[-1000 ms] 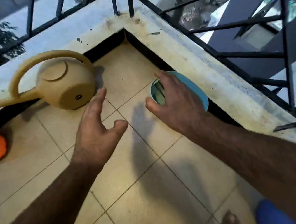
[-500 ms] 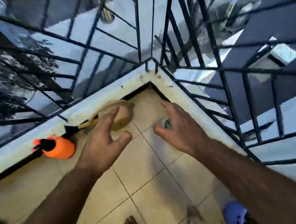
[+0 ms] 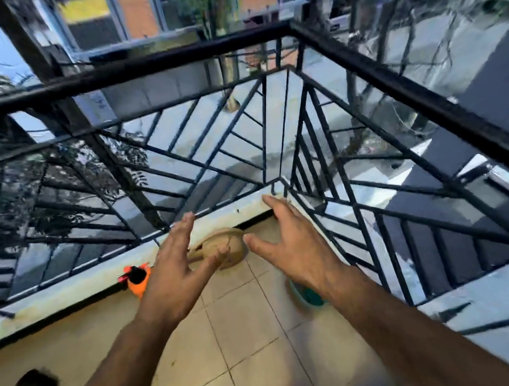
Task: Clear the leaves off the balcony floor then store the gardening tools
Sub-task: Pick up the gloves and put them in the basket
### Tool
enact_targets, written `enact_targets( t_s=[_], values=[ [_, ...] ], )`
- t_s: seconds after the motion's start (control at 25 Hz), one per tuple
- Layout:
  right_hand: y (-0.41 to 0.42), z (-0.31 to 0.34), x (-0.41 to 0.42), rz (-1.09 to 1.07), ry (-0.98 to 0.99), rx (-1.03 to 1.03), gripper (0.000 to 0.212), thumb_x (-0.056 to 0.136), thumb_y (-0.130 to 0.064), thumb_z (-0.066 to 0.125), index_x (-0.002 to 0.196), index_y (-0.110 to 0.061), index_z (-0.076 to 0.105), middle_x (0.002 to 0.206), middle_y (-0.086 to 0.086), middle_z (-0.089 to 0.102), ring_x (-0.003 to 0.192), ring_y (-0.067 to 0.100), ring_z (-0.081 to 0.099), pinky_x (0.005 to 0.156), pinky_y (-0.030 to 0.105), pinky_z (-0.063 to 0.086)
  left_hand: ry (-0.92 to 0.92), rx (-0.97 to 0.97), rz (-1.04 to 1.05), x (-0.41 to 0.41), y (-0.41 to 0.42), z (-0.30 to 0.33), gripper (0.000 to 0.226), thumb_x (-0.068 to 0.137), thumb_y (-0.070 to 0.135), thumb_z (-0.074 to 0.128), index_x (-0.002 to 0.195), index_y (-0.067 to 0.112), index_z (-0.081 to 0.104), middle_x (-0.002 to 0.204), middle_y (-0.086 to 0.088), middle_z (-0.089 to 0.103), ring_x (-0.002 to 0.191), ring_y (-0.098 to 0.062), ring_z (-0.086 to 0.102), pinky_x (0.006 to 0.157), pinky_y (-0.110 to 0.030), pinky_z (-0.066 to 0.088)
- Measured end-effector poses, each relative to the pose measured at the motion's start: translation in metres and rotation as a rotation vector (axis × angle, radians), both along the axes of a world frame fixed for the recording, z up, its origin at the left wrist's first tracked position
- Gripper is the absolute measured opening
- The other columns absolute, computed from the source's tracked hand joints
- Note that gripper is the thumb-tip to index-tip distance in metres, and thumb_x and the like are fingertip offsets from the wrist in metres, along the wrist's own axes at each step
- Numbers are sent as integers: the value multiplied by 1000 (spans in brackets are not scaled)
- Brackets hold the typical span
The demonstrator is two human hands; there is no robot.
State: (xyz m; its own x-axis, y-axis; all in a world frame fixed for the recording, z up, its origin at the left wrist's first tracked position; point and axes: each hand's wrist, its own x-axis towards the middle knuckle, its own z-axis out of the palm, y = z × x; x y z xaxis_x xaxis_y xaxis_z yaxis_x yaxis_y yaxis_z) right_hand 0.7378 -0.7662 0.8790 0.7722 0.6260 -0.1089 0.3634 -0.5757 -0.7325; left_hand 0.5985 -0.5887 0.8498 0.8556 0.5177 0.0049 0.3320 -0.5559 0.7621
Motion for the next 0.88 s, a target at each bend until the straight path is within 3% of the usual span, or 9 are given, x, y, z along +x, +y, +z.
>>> enact_targets(
  t_s=[0.36,0.56,0.88],
  values=[
    [-19,61,8,97,-46,50,82,89,-56,66,157,-28,30,165,-2,31,150,18,31,121,42,32,-35,121,125,-17,-28,62,103,75,90,49,158,38,21,166,12,23,152,-5,19,123,-47,26],
    [-26,69,-9,194,-52,57,81,90,-53,66,158,-25,30,163,-3,32,147,17,34,118,38,33,-80,128,217,-40,-56,71,99,76,83,54,158,37,24,164,15,25,145,2,23,120,-37,26],
    [-7,84,-56,280,-96,49,79,91,-50,64,157,-26,29,162,-5,32,144,16,37,112,37,36,-146,132,280,-85,-59,86,103,73,86,53,158,37,23,165,16,23,152,-2,16,123,-41,23]
  ],
)
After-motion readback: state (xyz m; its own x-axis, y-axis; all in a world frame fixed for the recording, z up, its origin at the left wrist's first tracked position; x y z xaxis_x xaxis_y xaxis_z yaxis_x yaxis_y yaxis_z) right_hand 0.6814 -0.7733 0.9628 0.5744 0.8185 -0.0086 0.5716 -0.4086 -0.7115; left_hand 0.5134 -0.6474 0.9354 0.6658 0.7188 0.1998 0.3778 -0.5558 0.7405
